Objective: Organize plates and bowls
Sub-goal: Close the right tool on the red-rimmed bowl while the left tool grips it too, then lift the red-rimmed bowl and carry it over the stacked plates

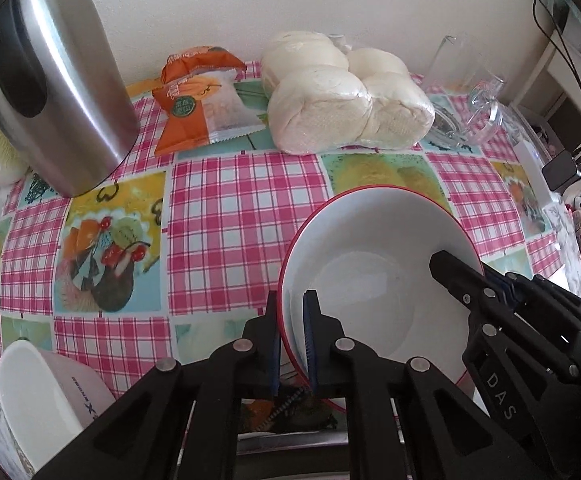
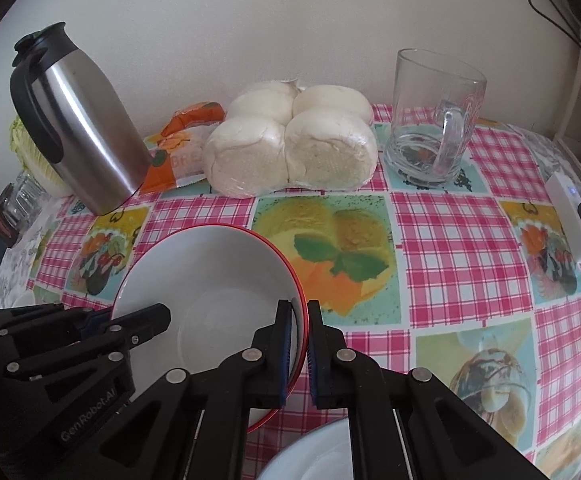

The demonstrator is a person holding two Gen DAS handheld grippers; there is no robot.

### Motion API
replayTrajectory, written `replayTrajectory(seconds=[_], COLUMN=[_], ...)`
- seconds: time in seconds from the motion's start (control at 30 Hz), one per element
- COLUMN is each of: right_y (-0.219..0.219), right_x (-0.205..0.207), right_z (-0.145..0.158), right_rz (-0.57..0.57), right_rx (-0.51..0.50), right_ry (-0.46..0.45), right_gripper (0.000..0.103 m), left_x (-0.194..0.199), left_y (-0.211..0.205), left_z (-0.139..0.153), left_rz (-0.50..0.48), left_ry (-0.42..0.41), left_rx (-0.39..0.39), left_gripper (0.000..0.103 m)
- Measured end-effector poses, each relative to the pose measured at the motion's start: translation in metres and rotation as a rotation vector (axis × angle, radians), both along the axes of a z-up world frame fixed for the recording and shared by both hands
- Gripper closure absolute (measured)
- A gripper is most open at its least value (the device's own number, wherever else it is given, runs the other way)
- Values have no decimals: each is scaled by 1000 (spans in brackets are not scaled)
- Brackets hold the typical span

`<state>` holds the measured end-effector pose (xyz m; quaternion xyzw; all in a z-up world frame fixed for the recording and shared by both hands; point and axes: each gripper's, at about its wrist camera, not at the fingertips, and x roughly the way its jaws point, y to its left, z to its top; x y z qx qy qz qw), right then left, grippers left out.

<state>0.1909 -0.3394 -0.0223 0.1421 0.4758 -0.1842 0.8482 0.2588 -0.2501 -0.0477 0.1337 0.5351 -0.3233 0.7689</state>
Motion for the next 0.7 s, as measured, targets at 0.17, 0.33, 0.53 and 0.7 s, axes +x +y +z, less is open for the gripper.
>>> replayTrajectory(seconds=[0.17, 0.33, 0.53, 0.7], right_y=[-10, -12, -6, 13], right_x=[-7, -16, -32, -54], right_z=[2, 18, 45, 74], right_rz=[-41, -54, -48, -28], right_rx=[20, -7, -18, -49], right_ry=[-38, -69, -112, -151], right_gripper=[95, 96, 96, 95], left_x=[-4, -16, -37, -58], left_y=[-3, 5, 23, 47], left_z=[6, 27, 62, 87], left_rz=[1, 13, 47, 85], left_ry=[-20, -65, -128, -161], left_rx=[-49, -115, -183, -218], left_gripper=[93, 93, 93, 93])
